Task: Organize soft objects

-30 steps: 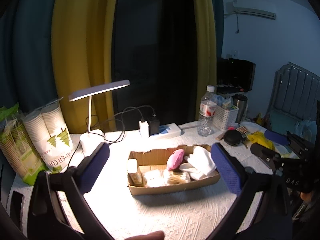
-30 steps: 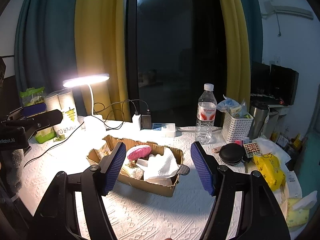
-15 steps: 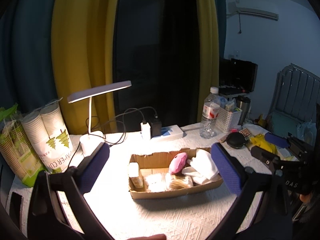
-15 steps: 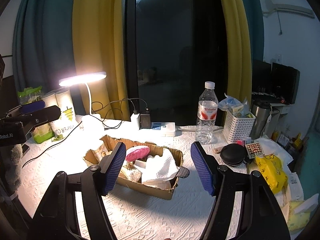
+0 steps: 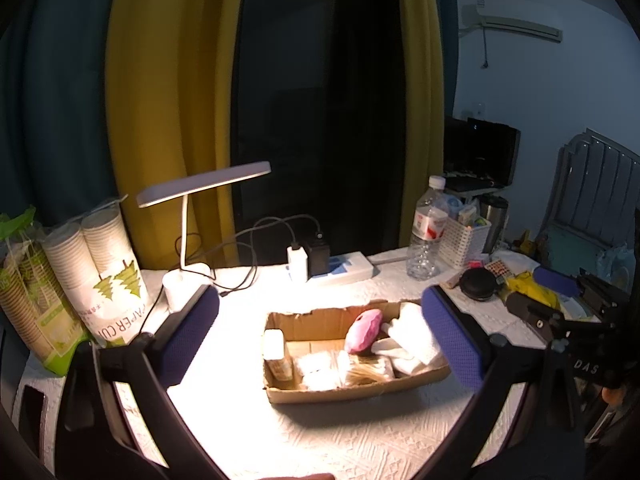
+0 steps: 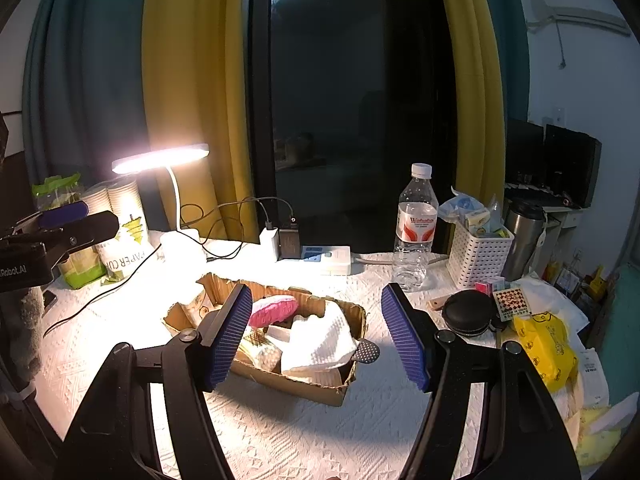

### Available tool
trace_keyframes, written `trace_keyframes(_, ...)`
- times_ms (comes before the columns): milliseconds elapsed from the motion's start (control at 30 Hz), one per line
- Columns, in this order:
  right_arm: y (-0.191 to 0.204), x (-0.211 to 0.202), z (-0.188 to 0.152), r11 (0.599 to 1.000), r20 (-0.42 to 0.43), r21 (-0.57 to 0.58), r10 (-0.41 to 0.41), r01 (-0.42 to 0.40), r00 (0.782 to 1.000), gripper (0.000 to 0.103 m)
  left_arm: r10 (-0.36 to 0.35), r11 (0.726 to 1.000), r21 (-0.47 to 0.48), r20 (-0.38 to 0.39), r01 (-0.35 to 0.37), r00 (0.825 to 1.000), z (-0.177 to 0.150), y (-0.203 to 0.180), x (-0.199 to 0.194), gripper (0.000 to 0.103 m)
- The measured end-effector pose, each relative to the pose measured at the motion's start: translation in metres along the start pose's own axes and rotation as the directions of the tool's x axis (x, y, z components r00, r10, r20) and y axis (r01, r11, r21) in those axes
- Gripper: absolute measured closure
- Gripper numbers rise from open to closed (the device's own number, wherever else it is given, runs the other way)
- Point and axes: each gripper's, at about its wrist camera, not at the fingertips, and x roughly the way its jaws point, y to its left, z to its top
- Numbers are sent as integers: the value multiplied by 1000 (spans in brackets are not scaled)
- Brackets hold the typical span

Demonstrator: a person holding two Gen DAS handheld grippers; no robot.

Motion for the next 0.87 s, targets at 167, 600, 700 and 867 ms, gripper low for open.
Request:
trace_keyframes(167,-1,3,0,1000,-3,-1,2,-2,1000,33,2,1000,-3,-3,-2,1000,0,1,3,1)
trace_keyframes(600,0,6,0,1000,-7,1,0,0,1000,33,2,1000,-4,-3,-2,1000,-1,2,6,1)
trace_keyframes(700,-2,6,1,1000,-6,9,-4,4,1000,32,2,1000,-3,-1,-2,1000,0,2,6,1)
trace_keyframes(867,-10,12,3,1000,-4,15,-10,10,1000,32,12,1000,5,15,-12,1000,1,-1,9,1)
